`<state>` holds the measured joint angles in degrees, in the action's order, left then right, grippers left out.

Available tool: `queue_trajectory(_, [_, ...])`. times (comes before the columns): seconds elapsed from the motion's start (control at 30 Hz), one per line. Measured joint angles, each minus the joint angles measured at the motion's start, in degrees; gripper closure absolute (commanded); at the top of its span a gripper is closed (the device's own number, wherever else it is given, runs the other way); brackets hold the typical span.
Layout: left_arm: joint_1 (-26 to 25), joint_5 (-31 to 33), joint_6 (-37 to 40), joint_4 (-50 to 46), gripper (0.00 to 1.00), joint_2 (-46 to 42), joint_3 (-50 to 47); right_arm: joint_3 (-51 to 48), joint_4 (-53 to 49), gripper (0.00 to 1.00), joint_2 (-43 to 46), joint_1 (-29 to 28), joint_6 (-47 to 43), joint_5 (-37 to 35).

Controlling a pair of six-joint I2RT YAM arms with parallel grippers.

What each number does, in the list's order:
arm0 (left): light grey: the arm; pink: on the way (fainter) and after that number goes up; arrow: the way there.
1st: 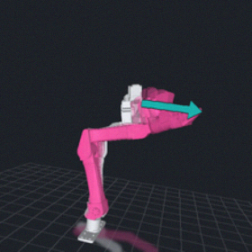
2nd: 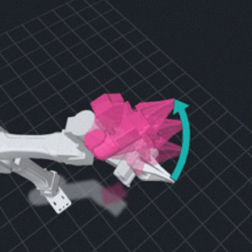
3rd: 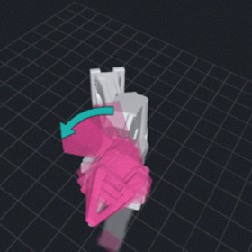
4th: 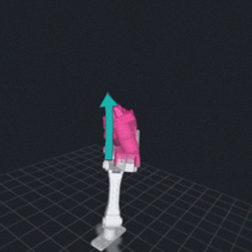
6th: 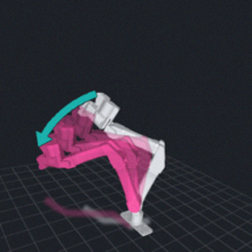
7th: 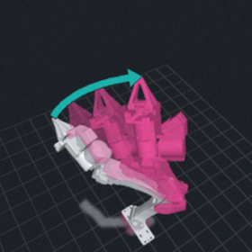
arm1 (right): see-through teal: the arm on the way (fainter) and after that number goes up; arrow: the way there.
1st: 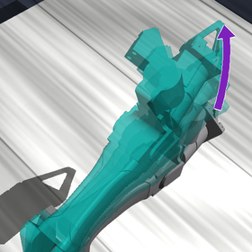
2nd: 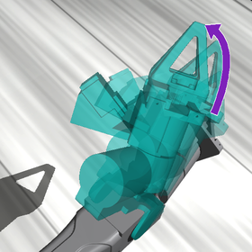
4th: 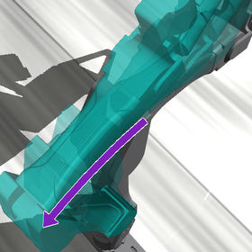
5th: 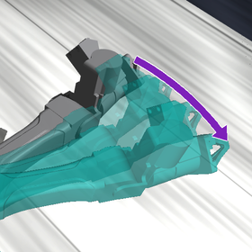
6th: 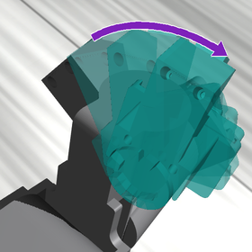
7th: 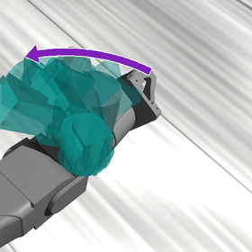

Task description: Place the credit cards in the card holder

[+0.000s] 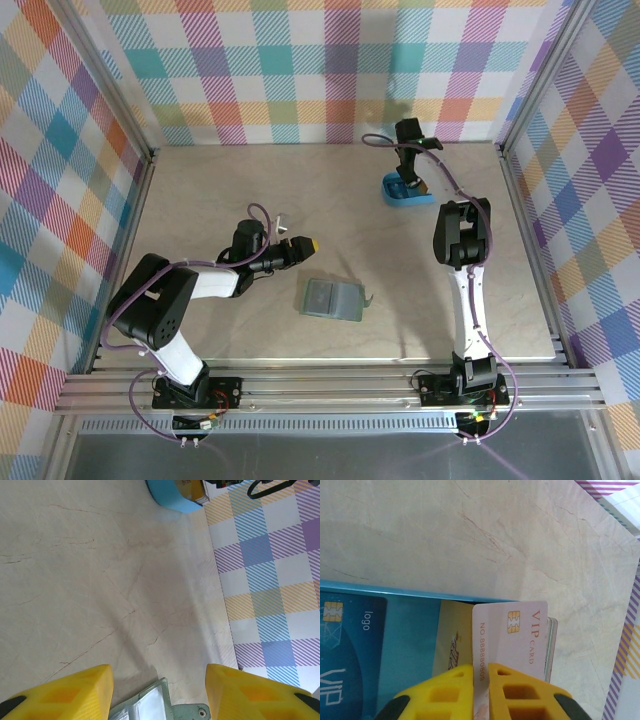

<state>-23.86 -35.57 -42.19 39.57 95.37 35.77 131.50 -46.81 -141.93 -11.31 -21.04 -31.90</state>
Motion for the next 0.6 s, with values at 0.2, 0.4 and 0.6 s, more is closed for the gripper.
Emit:
queue_trajectory(0.2, [0.0,0.0,-0.5,1.1,0.48,1.1,0.0,0.1,0.0,0.94,0.3,0.0,0.4,0.0])
queue_trajectory(0.4, [0.0,-0.4,-0.9,1.9,0.49,1.4,0.0,0.1,0.4,0.99,1.5,0.0,0.4,-0.4])
queue_trajectory(0.6, [0.0,-0.4,-1.5,2.8,0.49,1.4,0.0,0.1,1.2,1.00,2.7,0.0,-0.4,-0.8])
